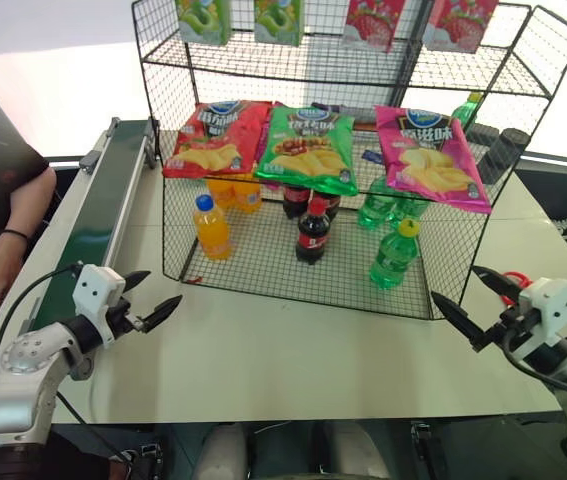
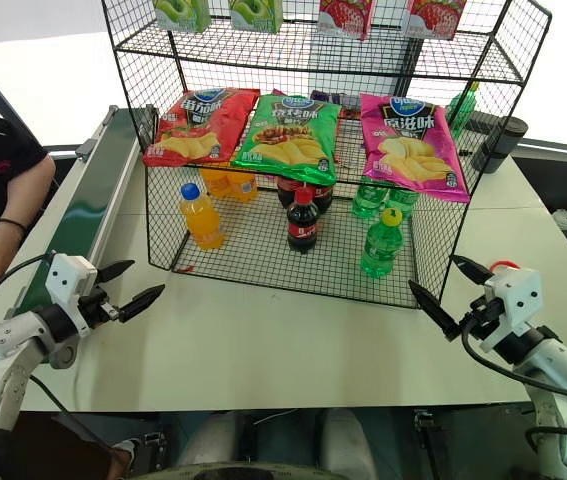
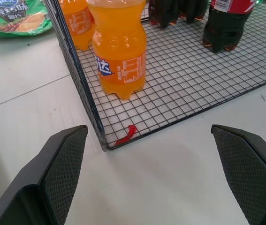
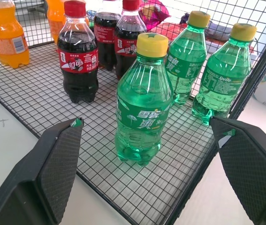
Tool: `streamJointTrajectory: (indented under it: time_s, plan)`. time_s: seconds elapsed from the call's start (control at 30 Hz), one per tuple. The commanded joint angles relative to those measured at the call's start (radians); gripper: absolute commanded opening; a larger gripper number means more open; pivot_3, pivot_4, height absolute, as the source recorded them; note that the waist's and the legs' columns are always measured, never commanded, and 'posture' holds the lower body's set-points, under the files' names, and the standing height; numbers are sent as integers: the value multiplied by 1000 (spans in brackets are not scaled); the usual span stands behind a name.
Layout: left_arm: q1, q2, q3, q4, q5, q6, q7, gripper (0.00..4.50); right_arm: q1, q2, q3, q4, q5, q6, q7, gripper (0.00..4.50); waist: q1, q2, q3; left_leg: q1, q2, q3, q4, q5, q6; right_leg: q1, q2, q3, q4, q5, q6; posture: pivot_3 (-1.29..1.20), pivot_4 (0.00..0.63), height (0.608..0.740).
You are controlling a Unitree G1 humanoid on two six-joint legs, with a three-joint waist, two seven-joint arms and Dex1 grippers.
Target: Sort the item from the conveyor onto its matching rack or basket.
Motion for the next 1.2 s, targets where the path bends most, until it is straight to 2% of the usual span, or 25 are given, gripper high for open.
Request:
streamJointTrajectory:
  time_s: [0.03, 1.2]
  plan:
    - [-10, 1, 10, -19, 2, -6, 6, 4500, -15, -12, -3, -30, 3, -3, -7, 4460, 0, 0, 0, 0, 0, 0, 0, 0, 0, 0, 0, 0, 0, 0, 0, 0, 150, 740]
    - [-44, -16, -12, -22, 4, 4, 6, 4500, -30, -5, 28, -73, 3, 25, -31, 4460, 0, 0, 0, -1, 0, 0, -1, 0, 0, -1, -1, 0, -1, -1, -1, 0, 150, 740]
